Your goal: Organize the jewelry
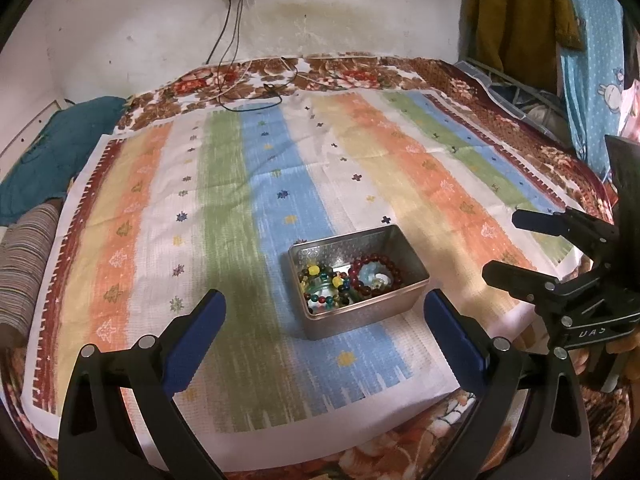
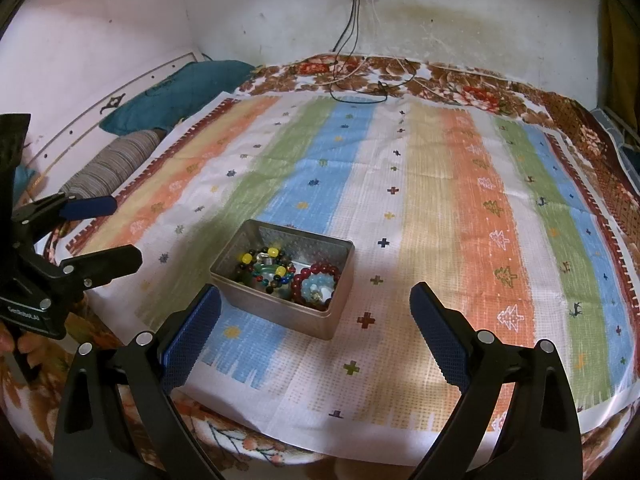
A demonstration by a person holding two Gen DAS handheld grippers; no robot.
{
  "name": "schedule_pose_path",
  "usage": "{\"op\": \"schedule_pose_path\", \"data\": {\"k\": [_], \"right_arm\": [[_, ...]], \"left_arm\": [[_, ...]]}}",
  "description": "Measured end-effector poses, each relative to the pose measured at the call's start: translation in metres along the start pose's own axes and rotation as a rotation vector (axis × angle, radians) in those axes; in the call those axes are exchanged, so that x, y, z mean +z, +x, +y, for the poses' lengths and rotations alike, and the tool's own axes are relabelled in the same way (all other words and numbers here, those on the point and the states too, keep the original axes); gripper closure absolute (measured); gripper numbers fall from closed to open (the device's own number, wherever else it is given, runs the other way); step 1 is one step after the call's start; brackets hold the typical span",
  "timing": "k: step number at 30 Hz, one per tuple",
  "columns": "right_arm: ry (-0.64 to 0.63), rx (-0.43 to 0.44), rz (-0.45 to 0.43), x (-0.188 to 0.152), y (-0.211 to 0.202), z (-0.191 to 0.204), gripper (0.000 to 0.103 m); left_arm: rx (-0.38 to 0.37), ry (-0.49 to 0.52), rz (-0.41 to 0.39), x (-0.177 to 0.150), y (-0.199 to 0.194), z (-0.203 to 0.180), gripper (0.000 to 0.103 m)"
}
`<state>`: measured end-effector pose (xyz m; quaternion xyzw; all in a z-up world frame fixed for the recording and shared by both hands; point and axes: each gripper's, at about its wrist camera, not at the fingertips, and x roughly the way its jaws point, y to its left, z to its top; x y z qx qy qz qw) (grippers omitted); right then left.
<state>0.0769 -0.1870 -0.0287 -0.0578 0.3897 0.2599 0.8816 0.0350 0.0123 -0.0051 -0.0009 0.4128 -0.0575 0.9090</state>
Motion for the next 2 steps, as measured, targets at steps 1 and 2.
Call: {"op": "schedule_pose_path", "data": {"k": [1, 2], "right_arm": [[-0.001, 0.0, -0.001, 0.0003, 0.0, -0.0006, 0.007], [-0.002, 0.0, -0.001, 0.0001, 0.0, 0.0, 0.007]], "left_arm": [[0.0, 0.001, -0.001, 0.0002, 0.0001, -0.0005, 0.006], [0.0, 0.0, -0.001, 0.0001, 0.0003, -0.0004, 0.006]]}}
